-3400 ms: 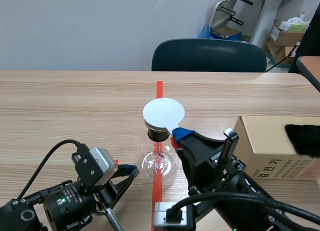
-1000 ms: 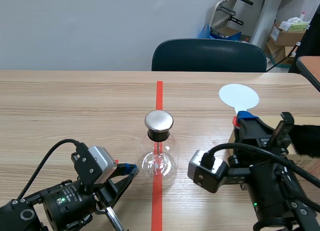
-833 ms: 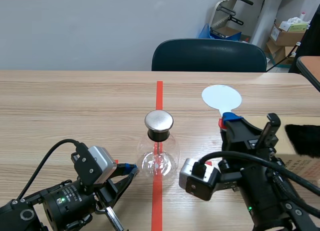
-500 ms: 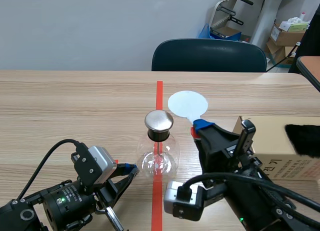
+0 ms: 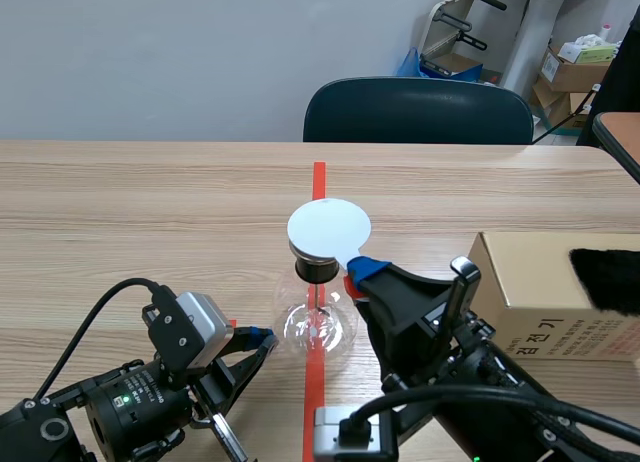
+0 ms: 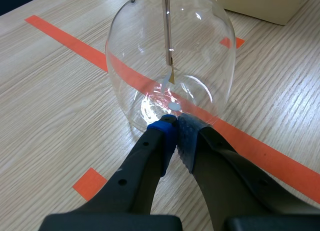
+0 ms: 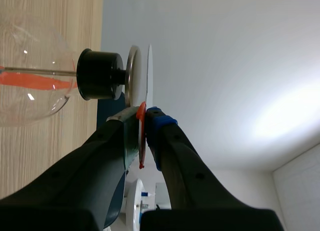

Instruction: Do the electroscope experiment

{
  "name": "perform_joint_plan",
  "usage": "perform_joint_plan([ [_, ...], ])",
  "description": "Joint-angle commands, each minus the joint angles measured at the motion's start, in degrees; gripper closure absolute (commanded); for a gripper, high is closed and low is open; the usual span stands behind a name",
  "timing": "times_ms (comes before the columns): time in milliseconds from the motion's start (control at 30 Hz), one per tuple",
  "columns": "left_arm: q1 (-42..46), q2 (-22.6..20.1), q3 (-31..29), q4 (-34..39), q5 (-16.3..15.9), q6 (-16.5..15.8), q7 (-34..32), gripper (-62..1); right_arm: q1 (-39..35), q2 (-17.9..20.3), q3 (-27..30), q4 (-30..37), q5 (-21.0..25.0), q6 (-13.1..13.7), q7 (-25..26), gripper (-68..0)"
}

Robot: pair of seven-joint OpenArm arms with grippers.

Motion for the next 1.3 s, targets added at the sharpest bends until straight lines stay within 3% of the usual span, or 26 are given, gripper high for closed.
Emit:
perform_joint_plan([
  [0, -0.31, 0.26, -0.15, 0.94, -0.39, -0.13, -0.83, -2.5, -0.24, 0.31, 0.22, 1.53, -0.09, -0.04, 0.24, -0.8],
  [300, -0.31, 0.26, -0.15, 0.94, -0.39, -0.13, -0.83, -2.5, -0.24, 0.31, 0.22, 1.53, -0.09, 0.68, 1.38, -0.8],
  [433, -0.31, 0.26, -0.15, 0.94, -0.39, -0.13, -0.83, -2.5, -0.24, 0.31, 0.22, 1.53, -0.09, 0.66, -0.76, -0.8],
  [967, -0.31, 0.26, -0.15, 0.94, -0.39, -0.13, -0.83, -2.5, -0.24, 0.28, 0.22, 1.53, -0.09, 0.24, -27.19, -0.9],
  [1267, -0.31, 0.26, -0.15, 0.94, -0.39, -0.13, -0.83, -2.5, -0.24, 0.31, 0.22, 1.53, -0.09, 0.26, -37.07, -0.8],
])
